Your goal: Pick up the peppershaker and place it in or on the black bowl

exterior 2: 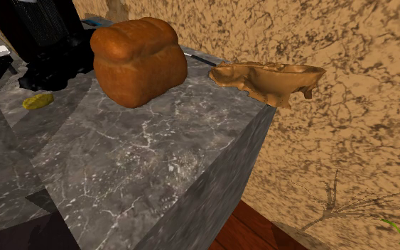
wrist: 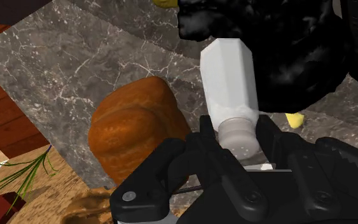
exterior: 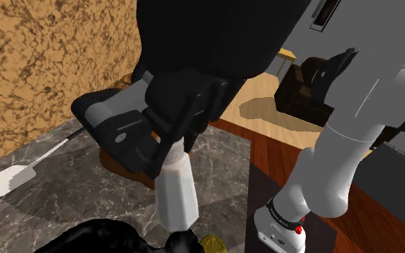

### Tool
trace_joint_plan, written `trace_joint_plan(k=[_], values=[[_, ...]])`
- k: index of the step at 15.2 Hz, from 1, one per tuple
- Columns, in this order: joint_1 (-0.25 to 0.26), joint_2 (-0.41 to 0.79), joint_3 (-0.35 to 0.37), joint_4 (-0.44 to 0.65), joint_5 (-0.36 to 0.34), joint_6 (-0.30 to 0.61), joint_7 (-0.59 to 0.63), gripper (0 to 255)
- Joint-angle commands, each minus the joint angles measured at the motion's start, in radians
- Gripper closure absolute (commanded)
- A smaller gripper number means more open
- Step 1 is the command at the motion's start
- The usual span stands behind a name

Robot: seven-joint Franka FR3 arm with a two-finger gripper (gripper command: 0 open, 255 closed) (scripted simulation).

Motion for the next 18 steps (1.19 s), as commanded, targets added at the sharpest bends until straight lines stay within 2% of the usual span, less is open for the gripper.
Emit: trace_joint_plan(k=[1, 3, 4, 6, 9, 13, 18], values=[[0.152, 0.123, 0.007, 0.14, -0.121, -0.08, 0.082, 255], [0.351, 0.244, -0.031, 0.326, -0.244, -0.17, 0.122, 255], [0.495, 0.322, -0.073, 0.48, -0.329, -0.236, 0.118, 255], [0.388, 0.265, -0.045, 0.332, -0.253, -0.158, 0.142, 255], [0.281, 0.21, -0.009, 0.185, -0.19, -0.073, 0.158, 255], [0.182, 0.154, 0.015, 0.04, -0.128, 0.021, 0.164, 255], [0.094, 0.098, 0.034, -0.103, -0.071, 0.123, 0.163, 255]])
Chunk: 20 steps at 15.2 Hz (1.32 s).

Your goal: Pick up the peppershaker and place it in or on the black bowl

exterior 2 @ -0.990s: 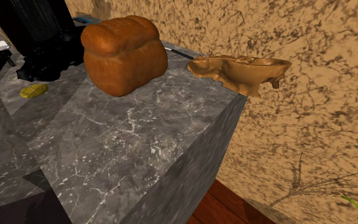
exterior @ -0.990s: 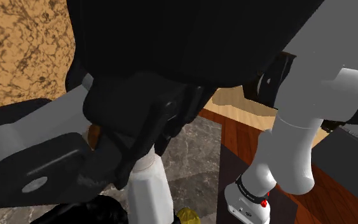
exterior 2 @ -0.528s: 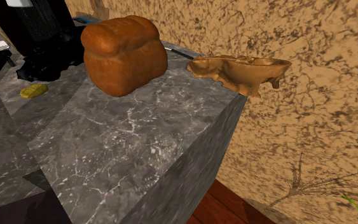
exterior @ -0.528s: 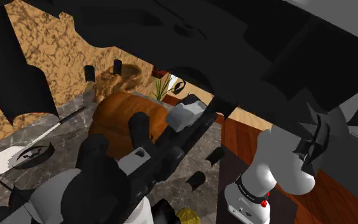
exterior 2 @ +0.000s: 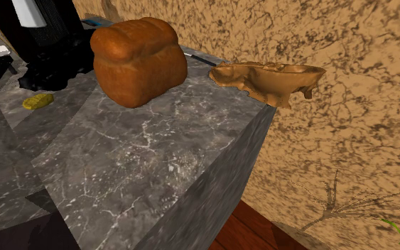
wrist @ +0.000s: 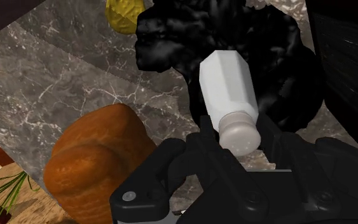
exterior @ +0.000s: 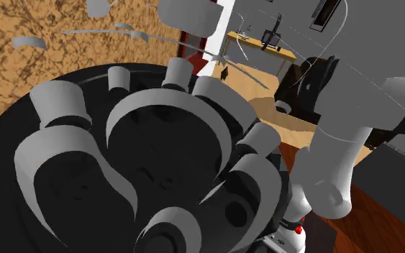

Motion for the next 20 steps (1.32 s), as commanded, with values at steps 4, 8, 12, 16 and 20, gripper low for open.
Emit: trace_joint_plan(k=[4, 8, 12, 16, 20], values=[[-0.076, -0.052, 0.014, -0.133, 0.05, 0.1, -0.006, 255], [-0.101, -0.071, 0.017, -0.186, 0.068, 0.142, -0.008, 255], [-0.101, -0.071, 0.017, -0.186, 0.068, 0.142, -0.008, 255], [-0.101, -0.071, 0.017, -0.186, 0.068, 0.142, -0.008, 0], [-0.101, -0.071, 0.017, -0.186, 0.068, 0.142, -0.008, 0]])
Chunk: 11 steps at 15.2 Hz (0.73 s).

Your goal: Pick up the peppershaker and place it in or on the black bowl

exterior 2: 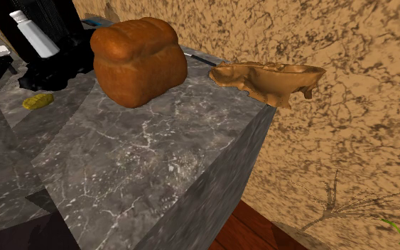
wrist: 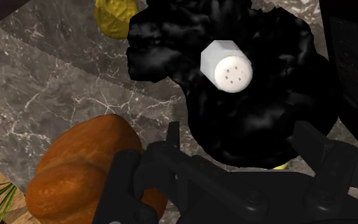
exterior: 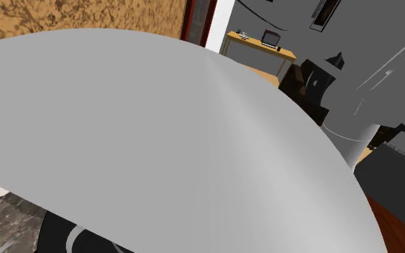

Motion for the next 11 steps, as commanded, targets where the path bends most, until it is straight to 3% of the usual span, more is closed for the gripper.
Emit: trace_joint_plan(k=[1, 4, 11], values=[[0.031, 0.023, -0.002, 0.056, -0.021, -0.045, 0.007, 0], [0.147, 0.099, -0.019, 0.241, -0.095, -0.182, 0.025, 0], [0.148, 0.099, -0.021, 0.241, -0.094, -0.182, 0.025, 0]])
